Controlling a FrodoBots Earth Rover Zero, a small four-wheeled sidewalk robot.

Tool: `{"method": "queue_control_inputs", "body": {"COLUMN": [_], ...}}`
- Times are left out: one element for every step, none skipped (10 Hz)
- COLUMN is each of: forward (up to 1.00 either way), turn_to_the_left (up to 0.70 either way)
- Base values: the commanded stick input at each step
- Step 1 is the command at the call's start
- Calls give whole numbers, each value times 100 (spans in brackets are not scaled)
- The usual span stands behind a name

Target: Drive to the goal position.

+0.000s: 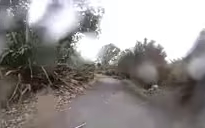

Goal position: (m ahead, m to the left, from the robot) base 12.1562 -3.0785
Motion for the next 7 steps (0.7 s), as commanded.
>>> {"method": "queue_control_inputs", "body": {"forward": [85,85,85,85,85,85,85], "turn_to_the_left": [0,0,0,0,0,0,0]}}
